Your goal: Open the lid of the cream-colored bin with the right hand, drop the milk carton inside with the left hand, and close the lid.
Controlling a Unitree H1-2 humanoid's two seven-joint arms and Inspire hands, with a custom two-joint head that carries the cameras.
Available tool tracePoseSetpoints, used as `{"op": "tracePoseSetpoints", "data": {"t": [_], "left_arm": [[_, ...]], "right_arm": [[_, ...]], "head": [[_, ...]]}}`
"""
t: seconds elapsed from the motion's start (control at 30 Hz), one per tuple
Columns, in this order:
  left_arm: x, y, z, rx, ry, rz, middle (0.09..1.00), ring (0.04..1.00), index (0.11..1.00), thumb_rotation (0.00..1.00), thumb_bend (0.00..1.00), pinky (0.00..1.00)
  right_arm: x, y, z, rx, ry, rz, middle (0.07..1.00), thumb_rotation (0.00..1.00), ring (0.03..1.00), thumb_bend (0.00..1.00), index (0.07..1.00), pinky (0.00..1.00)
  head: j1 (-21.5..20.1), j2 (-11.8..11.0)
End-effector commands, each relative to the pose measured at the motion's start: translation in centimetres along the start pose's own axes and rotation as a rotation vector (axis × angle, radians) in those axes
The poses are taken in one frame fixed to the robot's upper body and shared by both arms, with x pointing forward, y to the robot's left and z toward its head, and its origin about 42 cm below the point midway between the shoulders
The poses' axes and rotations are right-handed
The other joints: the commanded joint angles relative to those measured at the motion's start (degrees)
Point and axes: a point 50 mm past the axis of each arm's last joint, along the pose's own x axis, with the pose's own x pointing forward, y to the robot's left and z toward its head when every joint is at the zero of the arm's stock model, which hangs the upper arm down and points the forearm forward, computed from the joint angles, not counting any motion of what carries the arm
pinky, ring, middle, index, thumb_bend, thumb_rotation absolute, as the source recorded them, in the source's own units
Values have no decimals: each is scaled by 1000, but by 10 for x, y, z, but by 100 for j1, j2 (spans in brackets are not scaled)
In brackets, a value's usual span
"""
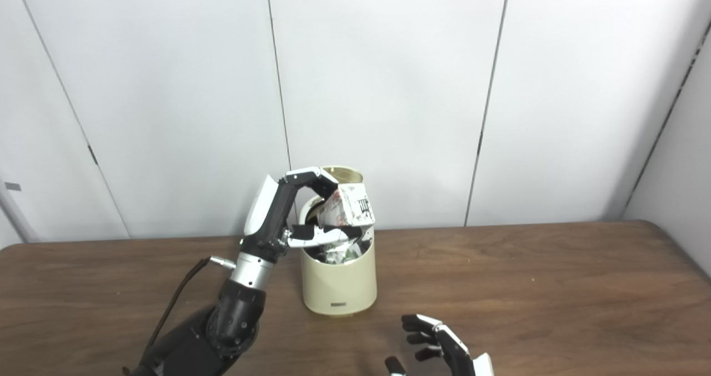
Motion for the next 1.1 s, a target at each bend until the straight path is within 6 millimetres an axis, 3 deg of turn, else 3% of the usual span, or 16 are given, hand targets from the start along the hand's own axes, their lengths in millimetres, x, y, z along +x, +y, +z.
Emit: {"op": "tracePoseSetpoints", "data": {"t": [0.0,0.43,0.9,1.07], "left_arm": [[23,12,13,8,-95,38,500,455,445,0,503,523],[26,12,16,81,-176,16,508,452,438,0,502,505],[36,18,15,119,-201,8,502,462,444,0,503,519],[42,20,16,138,-218,12,502,459,445,0,503,513]], "right_arm": [[-11,0,-1,5,16,-3,687,256,638,232,683,512],[-12,-1,1,6,19,-6,679,215,603,227,681,467],[-13,3,0,0,21,-8,680,172,623,225,681,496],[-12,4,-1,0,17,-10,674,118,614,226,679,474]], "head": [[3,5],[-32,-1],[-47,-28],[-61,-44]]}}
